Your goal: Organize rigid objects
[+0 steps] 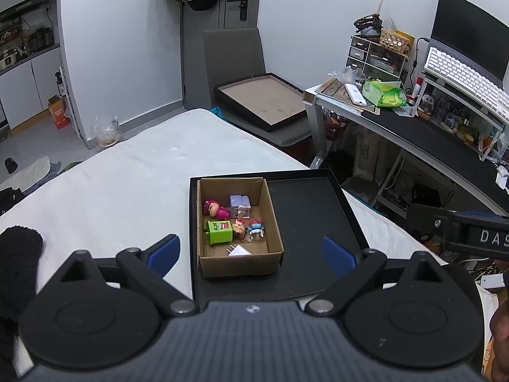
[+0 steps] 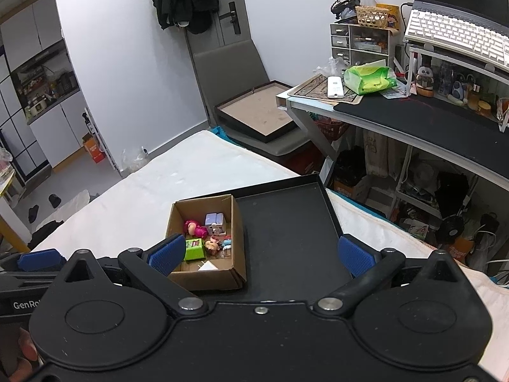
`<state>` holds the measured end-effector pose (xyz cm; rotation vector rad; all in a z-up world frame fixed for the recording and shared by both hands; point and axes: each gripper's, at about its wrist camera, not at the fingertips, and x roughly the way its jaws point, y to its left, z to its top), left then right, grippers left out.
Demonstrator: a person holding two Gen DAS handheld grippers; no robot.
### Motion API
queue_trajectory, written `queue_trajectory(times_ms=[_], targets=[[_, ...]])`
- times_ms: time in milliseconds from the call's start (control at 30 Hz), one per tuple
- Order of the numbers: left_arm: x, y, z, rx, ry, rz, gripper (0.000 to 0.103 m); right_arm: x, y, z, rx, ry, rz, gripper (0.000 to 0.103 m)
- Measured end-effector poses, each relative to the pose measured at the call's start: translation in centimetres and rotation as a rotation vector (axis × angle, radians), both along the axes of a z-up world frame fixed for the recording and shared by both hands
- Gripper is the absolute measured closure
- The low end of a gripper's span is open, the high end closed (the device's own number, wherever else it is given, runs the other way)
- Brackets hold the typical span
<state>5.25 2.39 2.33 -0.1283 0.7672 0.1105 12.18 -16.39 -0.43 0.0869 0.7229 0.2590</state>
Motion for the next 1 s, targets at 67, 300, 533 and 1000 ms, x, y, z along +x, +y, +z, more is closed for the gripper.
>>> queue_trajectory(times_ms=[67,300,533,1000], targets=[[0.03,0.04,0.03,0.002,-0.002,-0.002,0.008,-0.08,0.17,0.04,-0.005,-0.003,0.003,0.0],[0.16,-0.1,0.1,-0.004,-0.002,-0.006,0.007,-0.38,0.42,0.15,-0.024,-0.012,0.013,0.0],[0.19,-0.32,0.14,-0.003,-0.002,-0.009,0.007,-0.39,0.47,0.16,-0.024,-0.015,0.015,0.0],[0.11,-0.33,0.2,0.003,-0.006,-0.003,0.007,-0.5,0.41,-0.06,-0.032,-0.012,-0.006,0.0]])
